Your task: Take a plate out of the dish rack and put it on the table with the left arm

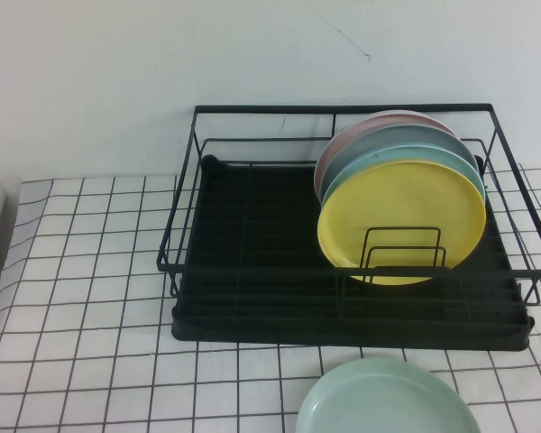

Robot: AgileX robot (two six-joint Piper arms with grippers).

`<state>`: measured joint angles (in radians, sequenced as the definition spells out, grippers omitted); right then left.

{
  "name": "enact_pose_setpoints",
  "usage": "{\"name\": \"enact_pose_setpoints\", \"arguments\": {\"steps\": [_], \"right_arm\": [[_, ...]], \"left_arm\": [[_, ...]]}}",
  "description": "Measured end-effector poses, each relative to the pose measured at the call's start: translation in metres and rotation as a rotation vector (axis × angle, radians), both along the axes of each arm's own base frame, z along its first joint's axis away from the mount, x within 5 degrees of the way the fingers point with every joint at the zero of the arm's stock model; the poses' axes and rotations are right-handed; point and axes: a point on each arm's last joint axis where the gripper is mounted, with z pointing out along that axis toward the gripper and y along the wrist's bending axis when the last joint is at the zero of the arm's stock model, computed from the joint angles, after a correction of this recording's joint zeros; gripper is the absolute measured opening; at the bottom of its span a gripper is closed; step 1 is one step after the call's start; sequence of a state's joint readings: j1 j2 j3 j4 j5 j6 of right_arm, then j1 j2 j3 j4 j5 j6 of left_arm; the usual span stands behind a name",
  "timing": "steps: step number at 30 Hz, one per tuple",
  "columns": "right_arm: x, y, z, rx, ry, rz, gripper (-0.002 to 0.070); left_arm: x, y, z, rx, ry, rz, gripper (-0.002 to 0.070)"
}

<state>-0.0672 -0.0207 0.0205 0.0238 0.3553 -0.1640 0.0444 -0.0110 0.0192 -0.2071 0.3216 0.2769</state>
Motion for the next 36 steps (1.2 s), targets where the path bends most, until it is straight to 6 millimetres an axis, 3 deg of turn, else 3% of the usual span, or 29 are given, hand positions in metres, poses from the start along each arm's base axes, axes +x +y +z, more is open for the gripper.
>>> {"name": "enact_pose_setpoints", "arguments": {"steps": [6,12,20,23,31,36], "right_arm": [[0.0,0.0,0.0,0.0,0.0,0.0,-0.0001],[0.0,0.0,0.0,0.0,0.0,0.0,-0.0001],[0.0,0.0,0.0,0.0,0.0,0.0,-0.0001],[0.0,0.0,0.0,0.0,0.0,0.0,-0.0001],[0.0,0.0,0.0,0.0,0.0,0.0,-0.0001],[0.0,0.0,0.0,0.0,0.0,0.0,-0.0001]], "left_arm": [[0.0,-0.001,0.0,-0.025,-0.001,-0.002,-0.0003],[0.001,-0.004,0.003,-0.166,-0.026,-0.007,-0.0003],[0.002,-0.01,0.017,-0.669,-0.136,0.014,-0.0003],[0.003,-0.009,0.02,-0.781,-0.164,0.029,-0.0003],[0.002,-0.012,0.027,-0.834,-0.157,0.004,-0.0003],[0.006,-0.024,0.07,-0.705,-0.011,-0.118,-0.0003]]}}
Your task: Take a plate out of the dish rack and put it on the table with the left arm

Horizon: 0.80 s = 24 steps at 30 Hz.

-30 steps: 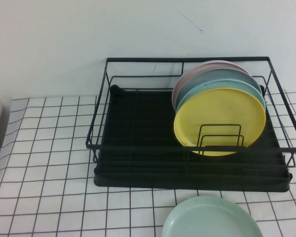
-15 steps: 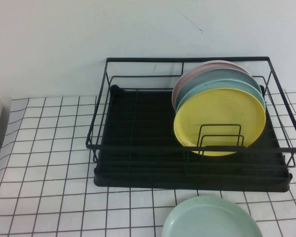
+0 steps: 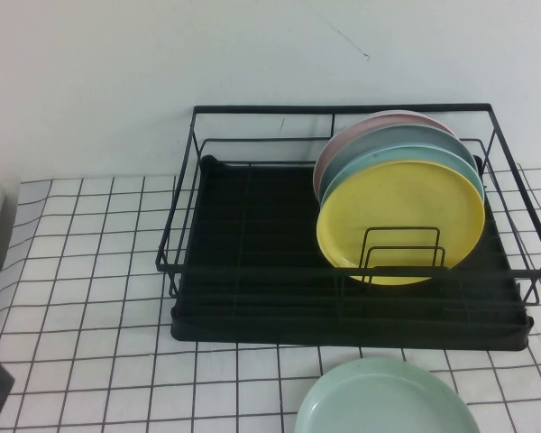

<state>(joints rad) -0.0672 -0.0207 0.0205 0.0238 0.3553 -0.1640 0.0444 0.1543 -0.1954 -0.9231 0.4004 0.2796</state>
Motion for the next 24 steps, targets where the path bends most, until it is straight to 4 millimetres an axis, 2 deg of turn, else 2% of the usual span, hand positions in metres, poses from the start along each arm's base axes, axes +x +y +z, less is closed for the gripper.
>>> {"name": "enact_pose_setpoints", "arguments": {"steps": [6,9,13,18,24], "right_arm": [[0.0,0.0,0.0,0.0,0.0,0.0,-0.0001],[0.0,0.0,0.0,0.0,0.0,0.0,-0.0001],[0.0,0.0,0.0,0.0,0.0,0.0,-0.0001],[0.0,0.0,0.0,0.0,0.0,0.0,-0.0001],[0.0,0.0,0.0,0.0,0.0,0.0,-0.0001]], "left_arm": [[0.031,-0.018,0.06,0.241,0.186,-0.328,-0.0003],[0.059,-0.022,0.081,0.339,0.236,-0.481,-0.0003],[0.104,-0.024,0.102,0.4,0.215,-0.574,-0.0003],[0.157,-0.039,0.11,0.479,0.168,-0.709,-0.0003],[0.214,-0.089,0.106,0.594,0.079,-0.928,-0.0003]]}}
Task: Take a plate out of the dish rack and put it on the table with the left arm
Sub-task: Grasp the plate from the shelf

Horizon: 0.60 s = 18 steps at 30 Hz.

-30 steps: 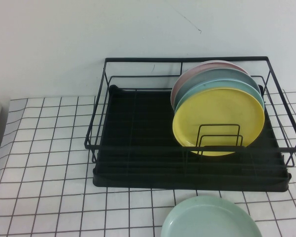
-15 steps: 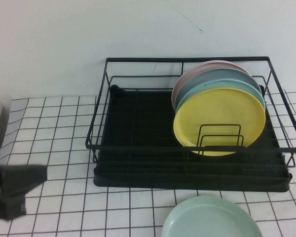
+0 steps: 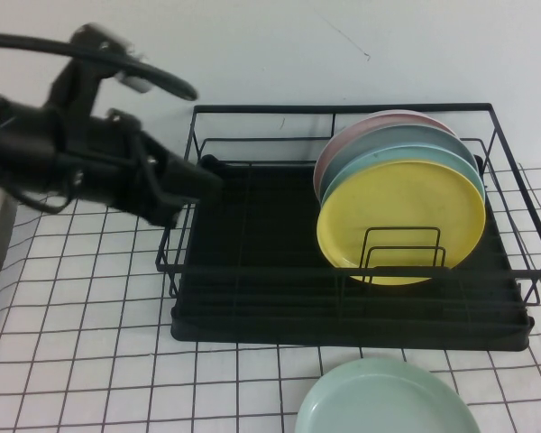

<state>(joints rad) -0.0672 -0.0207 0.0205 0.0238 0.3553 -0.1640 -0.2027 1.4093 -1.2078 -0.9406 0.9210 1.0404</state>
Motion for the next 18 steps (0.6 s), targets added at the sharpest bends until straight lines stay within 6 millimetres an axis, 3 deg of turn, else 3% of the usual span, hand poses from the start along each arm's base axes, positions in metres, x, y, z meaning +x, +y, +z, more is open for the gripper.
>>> {"name": "enact_pose_setpoints", "arguments": {"steps": [7,9,14,18], "right_arm": [[0.0,0.0,0.0,0.0,0.0,0.0,-0.0001],[0.0,0.0,0.0,0.0,0.0,0.0,-0.0001],[0.0,0.0,0.0,0.0,0.0,0.0,-0.0001],[0.0,0.0,0.0,0.0,0.0,0.0,-0.0001]], "left_arm": [[0.05,-0.064,-0.01,0.009,-0.169,-0.286,0.0031],[0.062,-0.077,-0.013,0.004,-0.207,-0.342,0.01],[0.086,-0.101,-0.03,0.007,-0.252,-0.463,0.0371],[0.099,-0.11,-0.043,0.028,-0.32,-0.541,0.0447]]}}
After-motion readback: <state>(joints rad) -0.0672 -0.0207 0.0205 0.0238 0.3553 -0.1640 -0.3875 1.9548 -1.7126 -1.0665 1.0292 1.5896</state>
